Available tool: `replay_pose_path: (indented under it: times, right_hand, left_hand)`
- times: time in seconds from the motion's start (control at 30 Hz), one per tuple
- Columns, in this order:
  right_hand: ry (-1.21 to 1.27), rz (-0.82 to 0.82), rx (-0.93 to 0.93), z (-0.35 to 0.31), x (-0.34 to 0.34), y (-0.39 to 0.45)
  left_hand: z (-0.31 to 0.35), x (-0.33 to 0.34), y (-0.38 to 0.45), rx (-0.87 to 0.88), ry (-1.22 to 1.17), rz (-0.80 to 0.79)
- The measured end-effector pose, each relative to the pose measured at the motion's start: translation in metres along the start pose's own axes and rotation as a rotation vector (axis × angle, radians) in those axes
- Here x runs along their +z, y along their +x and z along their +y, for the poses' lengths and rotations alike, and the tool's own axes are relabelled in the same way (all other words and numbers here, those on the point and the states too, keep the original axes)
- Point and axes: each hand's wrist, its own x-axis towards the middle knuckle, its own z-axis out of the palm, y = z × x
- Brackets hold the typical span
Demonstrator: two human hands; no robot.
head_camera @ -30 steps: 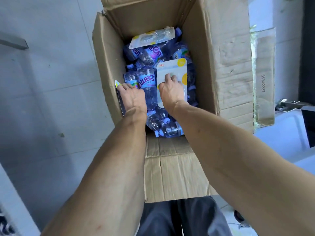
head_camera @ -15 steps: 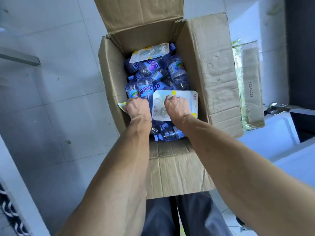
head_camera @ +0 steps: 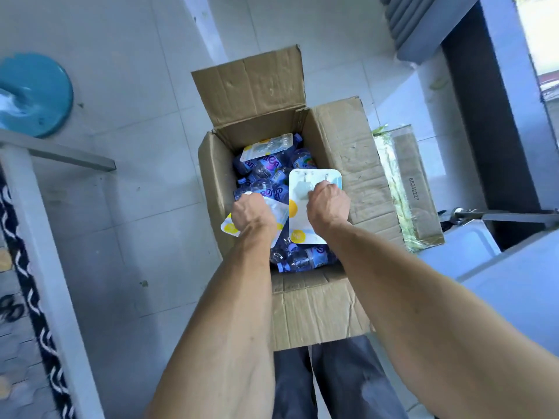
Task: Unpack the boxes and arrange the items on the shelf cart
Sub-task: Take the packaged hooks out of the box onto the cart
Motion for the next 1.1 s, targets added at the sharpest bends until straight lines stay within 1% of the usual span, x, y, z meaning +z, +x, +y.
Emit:
replay_pose_path:
  times: [0.07, 0.17, 0.27, 0.33, 0.4, 0.5, 0.67, 0.87, 0.97, 1.1]
  right_hand:
    - [0.021, -0.015, 0.025, 0.005, -0.016, -0.009]
    - [0.064, 0.023, 0.029, 0.008, -0.053, -0.023]
    - [0.131, 0.082, 0.049, 0.012, -0.112, -0.042]
    - [0.124, 0.121, 0.068, 0.017, -0.158, -0.062]
    - [0.115, 0.194, 0.091, 0.024, -0.209, -0.084]
    - [0.157, 0.284, 0.144, 0.040, -0.283, -0.118]
    - [0.174, 0.386, 0.286, 0.091, -0.381, -0.191]
    - [0.245, 0.470, 0.477, 0.192, -0.453, -0.273]
    - [0.309, 0.480, 0.570, 0.253, -0.466, -0.306]
    - [0.343, 0.490, 0.678, 0.326, -0.463, -0.344]
  left_hand:
    - [0.003, -0.008, -0.016, -0.015, 0.000, -0.019]
    - [0.008, -0.029, -0.039, -0.036, -0.028, -0.024]
    - [0.022, -0.078, -0.071, -0.020, -0.089, 0.011]
    - [0.033, -0.123, -0.101, 0.015, -0.099, 0.042]
    - [0.044, -0.169, -0.134, 0.060, -0.115, 0.088]
    - [0.060, -0.234, -0.184, 0.126, -0.132, 0.152]
    - [0.090, -0.310, -0.284, 0.280, -0.115, 0.246]
    - [0.152, -0.342, -0.406, 0.497, -0.094, 0.260]
    - [0.188, -0.340, -0.463, 0.614, -0.074, 0.265]
    - [0.231, -0.317, -0.528, 0.725, -0.051, 0.316]
